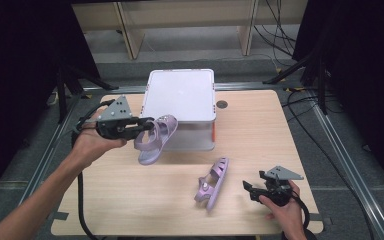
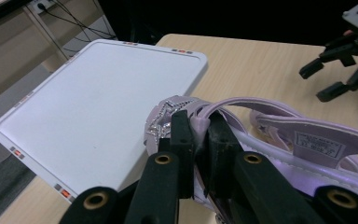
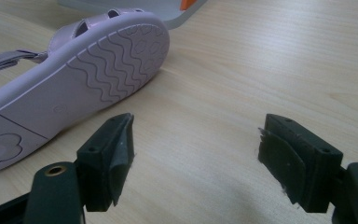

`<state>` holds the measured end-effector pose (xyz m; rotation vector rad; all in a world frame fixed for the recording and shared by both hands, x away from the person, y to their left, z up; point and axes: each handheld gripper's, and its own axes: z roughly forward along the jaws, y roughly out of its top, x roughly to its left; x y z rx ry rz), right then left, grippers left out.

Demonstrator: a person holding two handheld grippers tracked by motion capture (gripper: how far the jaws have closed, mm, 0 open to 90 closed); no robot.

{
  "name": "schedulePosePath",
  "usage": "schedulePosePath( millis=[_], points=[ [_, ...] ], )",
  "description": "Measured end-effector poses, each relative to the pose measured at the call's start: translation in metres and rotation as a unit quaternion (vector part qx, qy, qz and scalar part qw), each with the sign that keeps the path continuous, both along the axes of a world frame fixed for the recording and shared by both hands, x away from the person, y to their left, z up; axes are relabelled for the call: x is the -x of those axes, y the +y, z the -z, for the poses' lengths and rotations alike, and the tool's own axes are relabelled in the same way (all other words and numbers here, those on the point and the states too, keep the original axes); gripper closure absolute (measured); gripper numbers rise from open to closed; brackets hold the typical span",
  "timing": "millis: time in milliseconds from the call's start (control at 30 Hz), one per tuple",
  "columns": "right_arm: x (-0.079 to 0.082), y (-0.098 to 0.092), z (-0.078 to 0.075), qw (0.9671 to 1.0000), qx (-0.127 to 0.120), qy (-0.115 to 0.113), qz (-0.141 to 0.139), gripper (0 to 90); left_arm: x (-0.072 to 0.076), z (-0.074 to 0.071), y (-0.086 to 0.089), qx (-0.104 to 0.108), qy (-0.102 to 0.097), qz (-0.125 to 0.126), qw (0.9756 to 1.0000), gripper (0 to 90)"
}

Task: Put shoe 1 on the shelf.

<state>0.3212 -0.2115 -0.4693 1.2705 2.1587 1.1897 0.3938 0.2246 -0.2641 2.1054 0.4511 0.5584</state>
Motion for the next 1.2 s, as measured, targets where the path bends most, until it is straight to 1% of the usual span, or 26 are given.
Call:
schedulePosePath(
  millis=[33,67,100,133,200,233,300,333,367,433,500,567,600,633,667,700,767,800,867,900,933,967,1067,1100,1133,1200],
  points=[
    [0.0,0.0,0.0,1.0,0.0,0.001,0.0,26.0,-0.004,-0.002,0.0,0.0,0.003,-0.001,1.0,83.2],
    [0.0,0.001,0.001,1.0,-0.006,-0.002,-0.001,26.0,-0.008,-0.003,-0.001,0.011,0.006,-0.005,0.9999,83.2],
    [-0.001,0.001,0.001,1.0,-0.008,-0.001,-0.001,26.0,-0.013,-0.004,-0.001,0.009,0.005,-0.008,0.9999,83.2],
    [0.0,0.001,0.0,0.9999,-0.011,0.008,-0.001,26.0,-0.017,-0.006,-0.002,0.007,0.004,-0.011,0.9999,83.2],
    [0.0,0.0,0.0,1.0,-0.006,0.002,0.0,26.0,-0.027,-0.008,-0.004,0.002,0.001,-0.016,0.9999,83.2],
    [0.0,0.0,0.0,1.0,-0.004,0.003,0.002,26.0,-0.031,-0.009,-0.005,-0.004,-0.004,-0.018,0.9998,83.3],
    [0.0,0.0,0.0,1.0,-0.009,0.005,0.0,26.0,-0.04,-0.011,-0.008,-0.014,-0.01,-0.027,0.9995,83.3],
    [0.0,0.0,0.0,1.0,-0.005,0.002,0.003,26.0,-0.045,-0.011,-0.009,-0.015,-0.013,-0.031,0.9993,83.2],
    [-0.001,-0.001,0.0,1.0,-0.005,0.001,0.0,26.0,-0.049,-0.012,-0.011,-0.021,-0.018,-0.037,0.9989,83.3],
    [-0.001,0.0,0.001,1.0,-0.005,0.0,-0.001,26.0,-0.059,-0.012,-0.013,-0.021,-0.02,-0.05,0.9983,83.4],
    [0.0,-0.001,0.0,1.0,-0.001,0.001,0.001,26.0,-0.069,-0.012,-0.015,-0.026,-0.026,-0.062,0.9974,83.4],
    [0.0,-0.001,0.0,1.0,-0.001,0.001,0.0,26.0,-0.079,-0.011,-0.017,-0.039,-0.033,-0.069,0.9963,83.4],
    [0.0,-0.001,0.0,1.0,0.0,0.001,0.0,26.0,-0.083,-0.01,-0.018,-0.044,-0.038,-0.074,0.9955,83.4],
    [0.0,-0.001,0.0,1.0,0.0,0.001,0.0,26.0,-0.088,-0.009,-0.019,-0.042,-0.042,-0.084,0.9947,83.4],
    [0.0,-0.001,0.0,1.0,0.001,0.001,0.0,26.0,-0.092,-0.009,-0.02,-0.051,-0.047,-0.091,0.9935,83.4],
    [-0.001,-0.001,0.001,1.0,-0.001,0.002,-0.002,26.0,-0.097,-0.008,-0.021,-0.047,-0.049,-0.096,0.993,83.5],
    [-0.001,-0.001,0.001,1.0,0.002,0.002,-0.001,25.9,-0.106,-0.007,-0.023,-0.059,-0.055,-0.102,0.9915,83.4],
    [-0.002,0.0,0.002,0.9999,-0.004,0.005,-0.008,26.0,-0.11,-0.006,-0.025,-0.056,-0.056,-0.108,0.9911,83.4],
    [-0.001,0.0,0.001,1.0,0.0,0.001,-0.006,26.0,-0.118,-0.004,-0.026,-0.065,-0.057,-0.113,0.9898,83.4],
    [-0.001,-0.001,0.001,1.0,0.003,-0.001,-0.006,25.9,-0.123,-0.003,-0.027,-0.058,-0.058,-0.117,0.9898,83.4],
    [-0.001,-0.001,0.001,1.0,0.003,-0.001,-0.006,25.9,-0.126,-0.001,-0.028,-0.058,-0.059,-0.118,0.9896,83.4],
    [-0.001,0.0,0.001,1.0,-0.001,0.003,-0.005,26.0,-0.13,0.0,-0.028,-0.068,-0.061,-0.116,0.989,83.4],
    [-0.001,-0.001,0.001,1.0,0.001,0.002,-0.003,25.9,-0.139,0.005,-0.031,-0.077,-0.062,-0.124,0.9874,83.4],
    [-0.001,-0.001,0.001,1.0,0.002,0.002,-0.003,25.9,-0.141,0.007,-0.032,-0.08,-0.063,-0.126,0.9868,83.3],
    [-0.001,0.0,0.002,0.9999,-0.004,0.008,-0.006,25.9,-0.144,0.008,-0.033,-0.081,-0.061,-0.129,0.9864,83.3],
    [-0.001,0.0,0.002,1.0,0.001,0.002,-0.009,25.9,-0.149,0.011,-0.035,-0.081,-0.06,-0.134,0.9858,83.3]
  ],
)
